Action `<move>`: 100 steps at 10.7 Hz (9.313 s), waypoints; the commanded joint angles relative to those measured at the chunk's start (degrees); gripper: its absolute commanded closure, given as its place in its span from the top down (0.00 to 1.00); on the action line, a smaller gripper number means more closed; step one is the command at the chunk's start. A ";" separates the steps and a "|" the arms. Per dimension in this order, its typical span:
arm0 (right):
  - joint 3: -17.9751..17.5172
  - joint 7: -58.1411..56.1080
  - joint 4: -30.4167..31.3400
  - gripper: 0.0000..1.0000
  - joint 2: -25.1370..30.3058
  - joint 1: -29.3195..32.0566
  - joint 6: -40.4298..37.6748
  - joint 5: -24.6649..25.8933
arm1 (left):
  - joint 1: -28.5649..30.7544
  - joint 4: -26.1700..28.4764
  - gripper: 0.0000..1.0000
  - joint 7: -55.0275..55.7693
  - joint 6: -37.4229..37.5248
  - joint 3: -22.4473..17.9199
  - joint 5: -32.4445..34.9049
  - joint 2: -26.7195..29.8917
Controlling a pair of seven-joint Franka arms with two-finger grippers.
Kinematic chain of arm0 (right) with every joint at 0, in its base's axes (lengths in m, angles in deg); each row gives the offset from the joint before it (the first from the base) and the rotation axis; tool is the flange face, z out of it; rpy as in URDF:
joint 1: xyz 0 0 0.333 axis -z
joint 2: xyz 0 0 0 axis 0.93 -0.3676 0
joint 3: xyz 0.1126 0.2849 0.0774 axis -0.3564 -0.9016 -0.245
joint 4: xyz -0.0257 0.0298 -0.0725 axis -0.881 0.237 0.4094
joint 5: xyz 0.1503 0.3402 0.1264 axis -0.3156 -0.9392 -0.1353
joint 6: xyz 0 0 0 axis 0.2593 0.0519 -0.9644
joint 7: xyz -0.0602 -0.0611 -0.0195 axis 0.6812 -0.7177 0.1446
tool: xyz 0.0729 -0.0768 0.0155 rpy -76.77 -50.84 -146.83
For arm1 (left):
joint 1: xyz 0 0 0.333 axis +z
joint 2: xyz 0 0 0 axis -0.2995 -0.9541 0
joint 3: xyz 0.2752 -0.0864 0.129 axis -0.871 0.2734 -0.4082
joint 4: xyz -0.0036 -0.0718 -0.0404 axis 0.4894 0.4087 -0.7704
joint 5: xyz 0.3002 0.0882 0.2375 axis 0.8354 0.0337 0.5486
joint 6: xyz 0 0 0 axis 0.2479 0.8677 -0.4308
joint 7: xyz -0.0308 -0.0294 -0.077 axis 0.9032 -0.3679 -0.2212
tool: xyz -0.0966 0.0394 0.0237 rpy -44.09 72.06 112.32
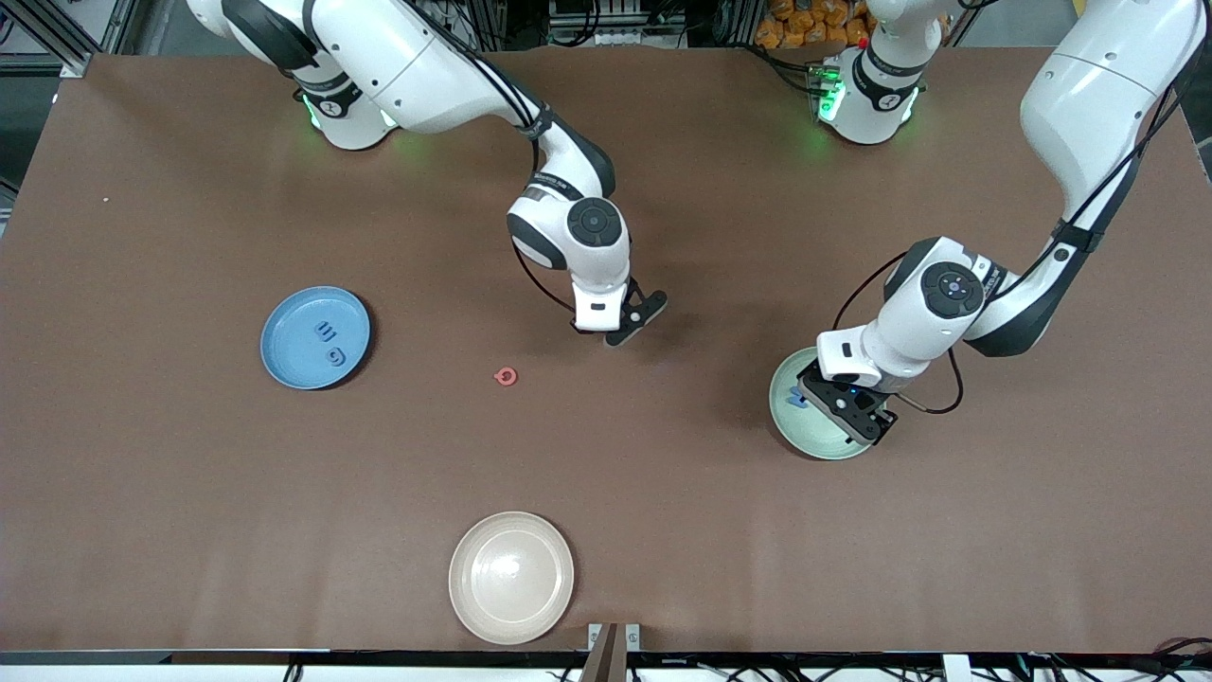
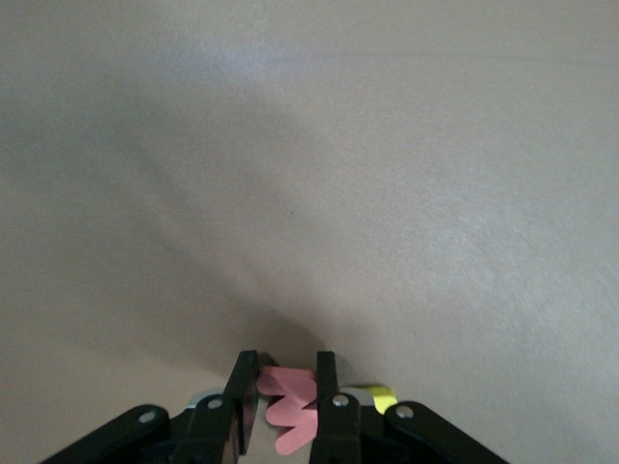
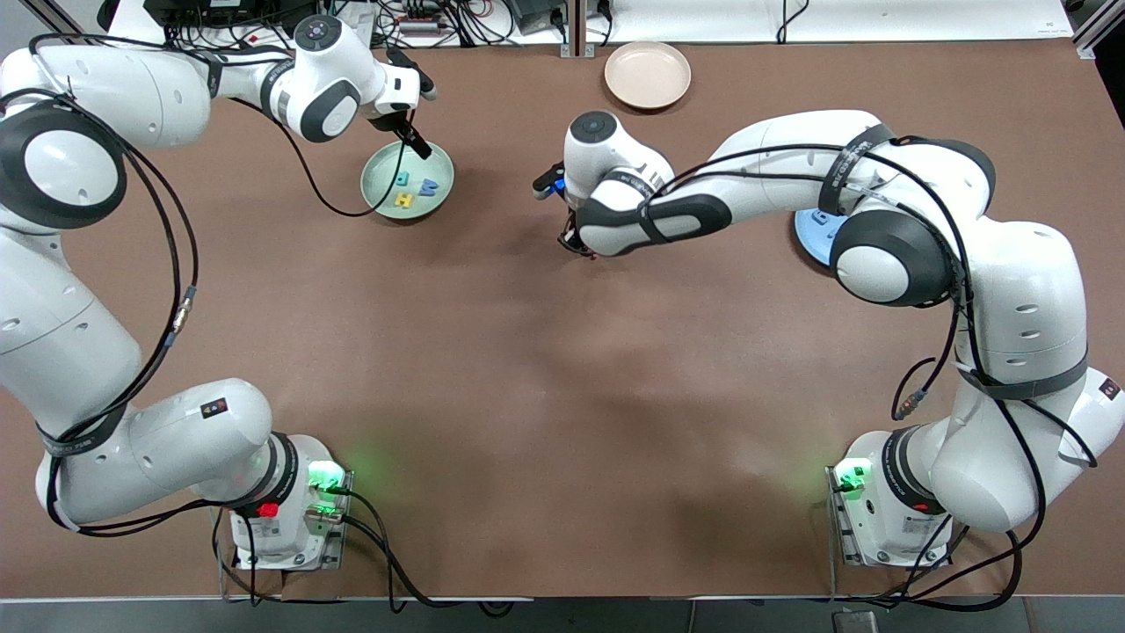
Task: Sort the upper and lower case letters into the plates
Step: 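Grasp the pink m among the letters with the right gripper, then drop the pink m into the blue plate while the left gripper reaches letters, then grasp the pink Q with the left gripper and lift it, then carry the Q over the green plate and open the left gripper, then reach the right gripper down to the yellow u, then grasp the yellow u with the right gripper while the left gripper withdraws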
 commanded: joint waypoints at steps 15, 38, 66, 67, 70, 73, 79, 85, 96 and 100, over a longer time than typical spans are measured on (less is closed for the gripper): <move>17.05 -29.76 9.43 0.00 20.90 30.26 -36.32 -12.98 | -51.35 -33.09 0.97 22.91 -14.66 -24.02 0.82 -14.40; 22.60 -37.32 16.83 1.00 21.69 31.15 -25.23 -13.60 | -75.12 -47.16 0.68 39.46 -32.83 -41.97 -12.98 -35.60; 14.17 48.15 6.81 0.98 13.09 -7.08 -10.02 -21.77 | -6.06 14.98 0.00 -3.66 -27.73 -11.83 -11.05 5.89; 14.16 53.41 6.81 0.90 12.64 -7.69 -8.02 -21.77 | -5.34 14.54 0.00 -5.35 -27.73 -11.83 -11.05 5.01; 14.16 63.73 6.63 0.81 9.83 -8.83 -1.87 -21.24 | -5.51 13.31 0.00 -5.10 -27.73 -11.74 -11.05 4.04; 14.16 68.31 6.37 0.76 6.85 -10.15 0.87 -17.39 | -5.33 13.39 0.24 -5.54 -27.73 -11.74 -11.05 3.16; 14.16 68.58 6.19 0.67 4.29 -10.07 3.08 -14.48 | -1.28 13.22 1.00 -7.15 -27.64 -11.57 -6.48 2.54; 14.16 68.50 4.96 0.48 2.80 -9.63 3.08 -14.48 | -2.08 8.83 1.00 9.38 -12.91 -10.51 -6.74 8.23; 14.25 66.75 3.74 0.00 2.79 -8.15 2.55 -14.39 | -2.34 -12.97 1.00 14.33 36.85 -5.04 -19.90 18.26; 14.08 48.70 4.17 0.00 11.12 -0.25 -11.72 -14.47 | -16.46 -12.97 1.00 8.87 43.89 -24.96 -29.84 27.31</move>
